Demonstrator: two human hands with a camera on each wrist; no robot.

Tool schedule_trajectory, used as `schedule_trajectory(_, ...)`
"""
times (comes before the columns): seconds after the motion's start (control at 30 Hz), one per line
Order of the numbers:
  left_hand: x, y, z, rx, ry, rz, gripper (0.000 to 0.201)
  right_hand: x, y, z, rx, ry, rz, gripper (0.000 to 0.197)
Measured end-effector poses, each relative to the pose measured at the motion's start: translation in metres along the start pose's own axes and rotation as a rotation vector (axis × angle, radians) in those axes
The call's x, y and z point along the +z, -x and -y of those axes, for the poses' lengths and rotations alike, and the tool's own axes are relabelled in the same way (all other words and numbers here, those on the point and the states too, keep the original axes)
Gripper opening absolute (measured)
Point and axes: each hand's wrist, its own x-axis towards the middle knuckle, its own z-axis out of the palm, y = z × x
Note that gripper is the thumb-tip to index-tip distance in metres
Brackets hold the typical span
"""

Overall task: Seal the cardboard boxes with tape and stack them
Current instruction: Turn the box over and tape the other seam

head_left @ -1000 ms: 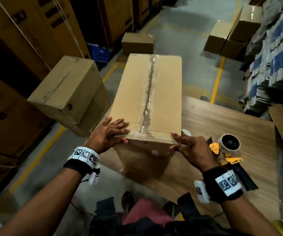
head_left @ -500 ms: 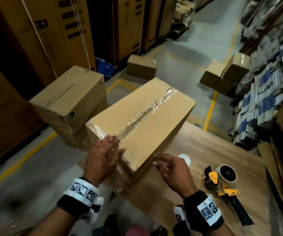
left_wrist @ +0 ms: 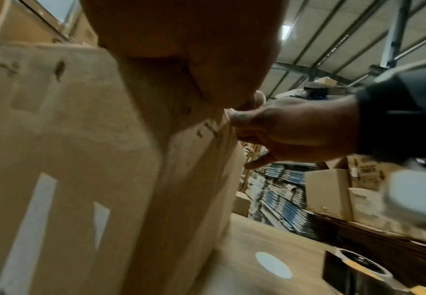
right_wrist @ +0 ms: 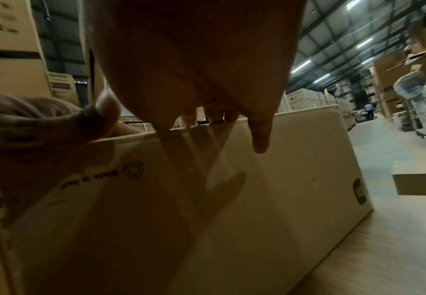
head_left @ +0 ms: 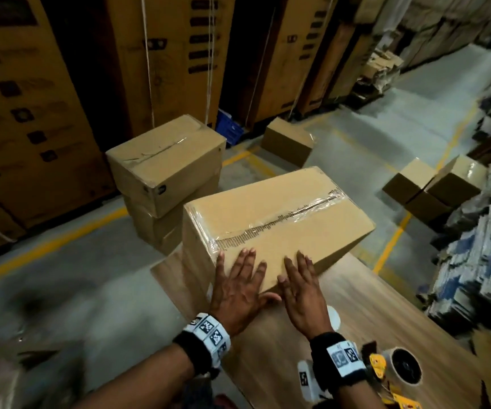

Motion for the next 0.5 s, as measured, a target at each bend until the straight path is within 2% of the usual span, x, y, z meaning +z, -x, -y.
schedule_trajectory(0.1, -0.007, 0.003, 0.043, 0.127, -0.064, -0.002, 0.083, -0.005, 0.007, 0.01, -0.064, -0.046, 0.07, 0.054)
schedule_trajectory(0.2, -0.022, 0.004, 0.098, 0.335, -0.117, -0.033, 0.075, -0.023, 0.013, 0.024, -0.095, -0.1, 0.189, 0.049)
schedule_trajectory(0.27, -0.035, 0.005, 0.132, 0.397, -0.105, -0.02, 0.069, -0.035, 0.019, 0.027, -0.082, -0.151, 0.179, 0.046)
schedule_trajectory(0.33, -0.047, 0.002, 0.16, 0.386, -0.087, -0.038, 0.06, -0.043, 0.02, 0.02, -0.017, -0.056, 0.135, 0.047)
schedule_trajectory(0.4, -0.055, -0.006, 0.177, 0.341, -0.124, -0.063, 0.05, -0.053, 0.017, 0.003, 0.136, 0.139, 0.098, 0.06)
schedule_trajectory(0.5, -0.068, -0.021, 0.179, 0.176, -0.143, 0.074, 0.085, -0.066, 0.013, -0.028, 0.385, 0.208, 0.021, 0.082)
